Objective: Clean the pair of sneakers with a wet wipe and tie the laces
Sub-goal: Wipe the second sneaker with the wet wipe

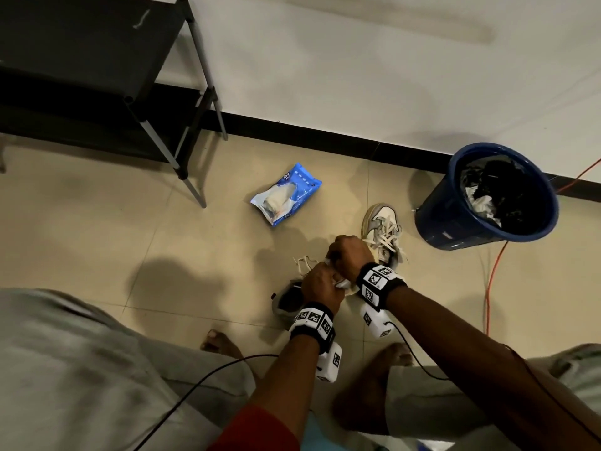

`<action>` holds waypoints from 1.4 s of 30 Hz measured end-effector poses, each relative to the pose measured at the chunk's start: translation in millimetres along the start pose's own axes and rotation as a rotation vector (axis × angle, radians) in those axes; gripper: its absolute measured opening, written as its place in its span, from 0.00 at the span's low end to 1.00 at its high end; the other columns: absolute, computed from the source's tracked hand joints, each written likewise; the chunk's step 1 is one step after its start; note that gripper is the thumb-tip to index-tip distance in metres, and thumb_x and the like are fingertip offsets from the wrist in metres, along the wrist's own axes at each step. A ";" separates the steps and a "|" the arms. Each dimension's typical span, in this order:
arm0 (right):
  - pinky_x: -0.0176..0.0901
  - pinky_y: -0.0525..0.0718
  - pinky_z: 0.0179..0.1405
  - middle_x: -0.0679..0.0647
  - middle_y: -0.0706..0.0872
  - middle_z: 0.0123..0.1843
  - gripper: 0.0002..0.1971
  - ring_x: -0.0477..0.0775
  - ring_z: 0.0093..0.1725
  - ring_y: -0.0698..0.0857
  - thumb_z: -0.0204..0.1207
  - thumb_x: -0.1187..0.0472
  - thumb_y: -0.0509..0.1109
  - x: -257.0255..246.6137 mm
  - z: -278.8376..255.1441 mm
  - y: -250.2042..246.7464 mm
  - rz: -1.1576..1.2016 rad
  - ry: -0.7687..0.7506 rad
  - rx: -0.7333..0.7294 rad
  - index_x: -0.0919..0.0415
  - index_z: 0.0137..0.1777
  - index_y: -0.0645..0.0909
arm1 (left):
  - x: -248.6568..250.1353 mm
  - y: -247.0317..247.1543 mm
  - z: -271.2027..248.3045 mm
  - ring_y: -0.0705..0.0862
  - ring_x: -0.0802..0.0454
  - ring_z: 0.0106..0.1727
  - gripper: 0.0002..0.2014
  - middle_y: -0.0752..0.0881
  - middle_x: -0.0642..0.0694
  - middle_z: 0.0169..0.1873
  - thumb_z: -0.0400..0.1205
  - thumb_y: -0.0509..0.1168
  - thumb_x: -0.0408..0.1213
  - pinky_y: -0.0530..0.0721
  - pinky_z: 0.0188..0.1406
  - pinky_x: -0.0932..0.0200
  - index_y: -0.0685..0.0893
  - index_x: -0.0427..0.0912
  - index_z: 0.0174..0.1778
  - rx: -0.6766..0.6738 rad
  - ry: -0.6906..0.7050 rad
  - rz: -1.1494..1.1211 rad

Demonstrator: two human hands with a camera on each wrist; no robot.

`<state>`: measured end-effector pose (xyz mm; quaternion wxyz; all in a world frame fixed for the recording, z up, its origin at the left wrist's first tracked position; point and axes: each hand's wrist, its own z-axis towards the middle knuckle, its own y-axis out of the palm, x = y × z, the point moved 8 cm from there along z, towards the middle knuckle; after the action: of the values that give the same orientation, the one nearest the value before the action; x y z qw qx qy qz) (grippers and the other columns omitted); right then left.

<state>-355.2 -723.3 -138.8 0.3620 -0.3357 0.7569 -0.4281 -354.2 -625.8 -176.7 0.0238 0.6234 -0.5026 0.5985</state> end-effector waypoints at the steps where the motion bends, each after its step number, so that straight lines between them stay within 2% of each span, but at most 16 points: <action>1: 0.42 0.76 0.39 0.60 0.88 0.46 0.08 0.64 0.48 0.86 0.68 0.61 0.74 1.2 0.7 -1.7 -0.031 -0.001 -0.016 0.58 0.46 0.90 | -0.2 -1.2 0.0 0.87 0.41 0.46 0.09 0.89 0.41 0.45 0.69 0.78 0.36 0.83 0.44 0.53 0.88 0.40 0.42 -0.003 -0.002 0.001; 4: 0.41 0.79 0.37 0.57 0.90 0.42 0.06 0.63 0.43 0.87 0.65 0.63 0.73 10.6 -6.7 -5.5 -0.073 -0.019 -0.056 0.56 0.41 0.89 | -3.5 -0.2 0.3 0.87 0.40 0.45 0.10 0.88 0.42 0.44 0.66 0.79 0.34 0.82 0.42 0.54 0.89 0.41 0.41 0.001 0.013 0.003; 7: 0.48 0.86 0.38 0.51 0.90 0.36 0.09 0.57 0.38 0.88 0.61 0.68 0.71 29.5 -18.0 -10.7 -0.019 -0.028 -0.040 0.54 0.36 0.89 | -5.1 1.9 0.6 0.87 0.40 0.44 0.11 0.88 0.41 0.42 0.64 0.80 0.32 0.80 0.40 0.56 0.89 0.41 0.39 0.002 0.029 -0.004; 10: 0.48 0.84 0.39 0.56 0.89 0.40 0.08 0.61 0.41 0.87 0.64 0.66 0.72 14.4 -18.5 -5.6 -0.087 -0.050 -0.049 0.55 0.40 0.90 | -5.0 4.9 1.4 0.87 0.38 0.43 0.10 0.87 0.40 0.41 0.63 0.80 0.32 0.77 0.38 0.57 0.88 0.40 0.37 -0.013 0.031 0.003; 15: 0.45 0.81 0.42 0.57 0.88 0.45 0.07 0.62 0.47 0.87 0.68 0.63 0.73 4.5 9.2 -5.9 -0.070 -0.032 -0.023 0.56 0.45 0.90 | -1.8 -2.6 5.6 0.86 0.39 0.48 0.12 0.88 0.40 0.46 0.66 0.80 0.33 0.82 0.45 0.53 0.90 0.39 0.45 0.002 0.052 0.022; 18: 0.47 0.82 0.40 0.58 0.85 0.44 0.09 0.63 0.45 0.85 0.68 0.66 0.70 11.9 -0.5 -27.8 -0.149 -0.116 0.042 0.58 0.47 0.88 | -3.9 -12.6 9.8 0.86 0.37 0.42 0.13 0.88 0.39 0.40 0.61 0.82 0.31 0.80 0.39 0.54 0.89 0.38 0.39 0.054 0.048 -0.012; 23: 0.51 0.85 0.43 0.59 0.86 0.46 0.15 0.62 0.45 0.86 0.68 0.69 0.68 59.6 -12.3 -41.4 0.011 0.094 0.240 0.60 0.53 0.88 | -5.0 -5.6 7.0 0.85 0.39 0.44 0.17 0.87 0.40 0.42 0.60 0.84 0.34 0.83 0.42 0.53 0.88 0.38 0.41 0.009 0.063 0.014; 25: 0.50 0.85 0.40 0.59 0.85 0.45 0.10 0.62 0.44 0.85 0.71 0.65 0.69 42.3 -14.6 -26.8 0.021 0.091 0.265 0.59 0.49 0.88 | -4.3 -6.4 9.3 0.85 0.39 0.42 0.17 0.87 0.41 0.40 0.58 0.85 0.35 0.81 0.40 0.54 0.88 0.39 0.38 0.010 0.058 0.002; 28: 0.50 0.81 0.32 0.59 0.82 0.43 0.09 0.64 0.44 0.83 0.67 0.57 0.72 0.9 -12.6 2.1 -0.099 -0.040 0.133 0.60 0.44 0.86 | -5.8 -14.4 9.5 0.86 0.38 0.42 0.15 0.88 0.40 0.40 0.59 0.84 0.33 0.82 0.39 0.53 0.88 0.39 0.38 0.030 0.045 -0.026; 29: 0.50 0.81 0.30 0.59 0.81 0.42 0.08 0.64 0.44 0.82 0.66 0.58 0.72 -0.6 -11.3 -1.1 -0.144 -0.058 0.138 0.61 0.43 0.85 | -5.8 -16.9 8.8 0.86 0.38 0.41 0.15 0.88 0.40 0.39 0.59 0.84 0.33 0.83 0.39 0.53 0.89 0.39 0.37 0.038 0.055 -0.035; 32: 0.49 0.82 0.34 0.58 0.82 0.44 0.07 0.63 0.44 0.83 0.69 0.68 0.69 37.3 -10.6 -36.6 -0.060 0.089 0.321 0.61 0.46 0.85 | -7.5 -23.9 9.5 0.85 0.40 0.38 0.17 0.87 0.43 0.36 0.54 0.85 0.32 0.85 0.36 0.51 0.86 0.41 0.33 0.072 0.066 -0.096; 34: 0.44 0.79 0.37 0.56 0.84 0.46 0.08 0.59 0.44 0.83 0.70 0.68 0.71 66.5 -21.6 -54.1 0.090 0.204 0.469 0.58 0.47 0.87 | -10.8 -29.4 11.9 0.84 0.41 0.36 0.18 0.86 0.44 0.34 0.53 0.85 0.32 0.83 0.34 0.52 0.84 0.42 0.31 0.104 0.046 -0.137; 36: 0.45 0.80 0.40 0.55 0.85 0.47 0.09 0.58 0.46 0.83 0.72 0.68 0.71 74.6 -30.2 -52.1 0.246 0.206 0.526 0.56 0.48 0.88 | -15.6 -34.4 16.4 0.83 0.45 0.35 0.19 0.86 0.45 0.35 0.53 0.86 0.36 0.80 0.34 0.57 0.83 0.43 0.31 0.100 0.034 -0.155; 38: 0.45 0.80 0.42 0.53 0.83 0.44 0.08 0.56 0.45 0.82 0.73 0.67 0.72 63.7 -32.3 -43.2 0.372 0.093 0.522 0.55 0.47 0.89 | -17.8 -41.7 19.4 0.82 0.48 0.37 0.21 0.87 0.48 0.37 0.54 0.87 0.41 0.76 0.38 0.62 0.81 0.48 0.33 0.080 0.028 -0.145; 40: 0.47 0.80 0.42 0.50 0.84 0.42 0.05 0.51 0.43 0.81 0.73 0.62 0.75 60.5 -28.4 -44.1 0.461 0.040 0.517 0.53 0.46 0.89 | -15.8 -47.3 22.1 0.82 0.49 0.39 0.25 0.86 0.50 0.39 0.54 0.85 0.53 0.74 0.39 0.62 0.77 0.51 0.36 0.035 0.025 -0.080; 42: 0.49 0.83 0.46 0.48 0.87 0.43 0.05 0.48 0.45 0.83 0.72 0.61 0.76 65.8 -21.2 -47.7 0.609 0.098 0.498 0.52 0.46 0.89 | -10.7 -53.8 23.1 0.81 0.51 0.39 0.33 0.83 0.53 0.39 0.49 0.80 0.69 0.75 0.37 0.60 0.75 0.51 0.36 -0.012 0.022 0.010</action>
<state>-397.2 -788.0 -105.6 0.5063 0.0228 0.7112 -0.4872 -299.9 -607.4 -160.7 0.0303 0.6141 -0.5089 0.6024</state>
